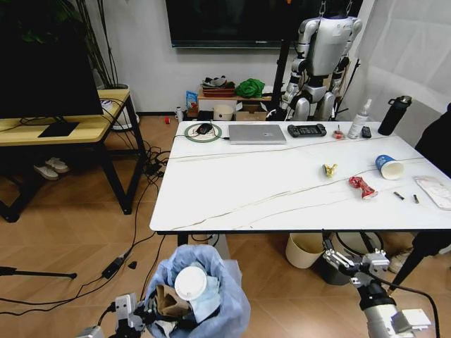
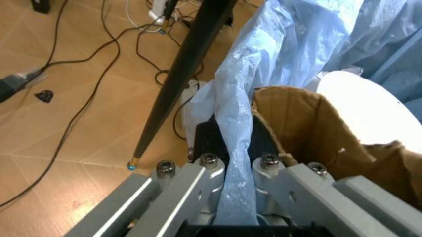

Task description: Pick up the trash bin and place the trash from the table into it.

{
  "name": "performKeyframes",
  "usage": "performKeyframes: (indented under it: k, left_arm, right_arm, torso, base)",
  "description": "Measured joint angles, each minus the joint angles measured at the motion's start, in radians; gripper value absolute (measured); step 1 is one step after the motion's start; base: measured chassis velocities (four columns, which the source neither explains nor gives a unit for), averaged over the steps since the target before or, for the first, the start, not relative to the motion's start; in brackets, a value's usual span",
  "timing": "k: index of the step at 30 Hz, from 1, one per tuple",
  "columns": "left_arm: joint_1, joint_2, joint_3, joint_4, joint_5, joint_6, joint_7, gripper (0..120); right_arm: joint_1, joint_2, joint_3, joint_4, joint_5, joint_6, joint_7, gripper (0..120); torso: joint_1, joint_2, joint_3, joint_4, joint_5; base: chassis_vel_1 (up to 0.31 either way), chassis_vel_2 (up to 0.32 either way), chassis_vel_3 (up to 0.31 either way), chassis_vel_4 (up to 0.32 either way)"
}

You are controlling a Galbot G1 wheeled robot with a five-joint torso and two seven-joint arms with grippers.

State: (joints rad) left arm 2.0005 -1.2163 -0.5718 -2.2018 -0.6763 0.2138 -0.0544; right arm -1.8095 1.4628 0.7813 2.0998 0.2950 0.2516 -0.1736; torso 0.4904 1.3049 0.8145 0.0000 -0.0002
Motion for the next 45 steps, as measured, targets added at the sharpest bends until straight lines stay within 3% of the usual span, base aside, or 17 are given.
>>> performKeyframes:
  k: [8, 15, 25, 45]
  left_arm:
    - [-0.002, 0.028, 0.034, 0.001, -0.006, 0.0, -0.003, 0]
    - [-0.011, -0.019, 0.033, 0.02, 0.012, 0.0, -0.001, 0]
    - [-0.026, -0.133, 0.012, 0.04, 0.045, -0.007, 0.001, 0]
    - [-0.025, -0.146, 0.018, 0.044, 0.061, -0.009, 0.007, 0]
  right_arm:
    - [-0.006, 0.061, 0.013, -0.042, -0.008, 0.046, -0.049, 100]
    - [0.02, 0.07, 0.004, -0.078, 0.029, 0.051, -0.061, 100]
    - [0.086, 0.028, -0.043, -0.12, 0.112, 0.033, -0.065, 100]
    - [0.103, 0.012, -0.066, -0.13, 0.14, 0.021, -0.084, 100]
  torso:
    - [0.0, 0.0, 0.0, -0.0001, 0.0001]
    - [0.0, 0.0, 0.0, -0.0001, 0.0001]
    - [0.0, 0.0, 0.0, -0.0001, 0.0003]
    - [0.0, 0.0, 0.0, -0.0002, 0.0002]
  base:
    - [0.0, 0.0, 0.0, 0.0]
    - [0.0, 0.0, 0.0, 0.0]
    - [0.0, 0.0, 0.0, 0.0]
    - [0.0, 0.0, 0.0, 0.0]
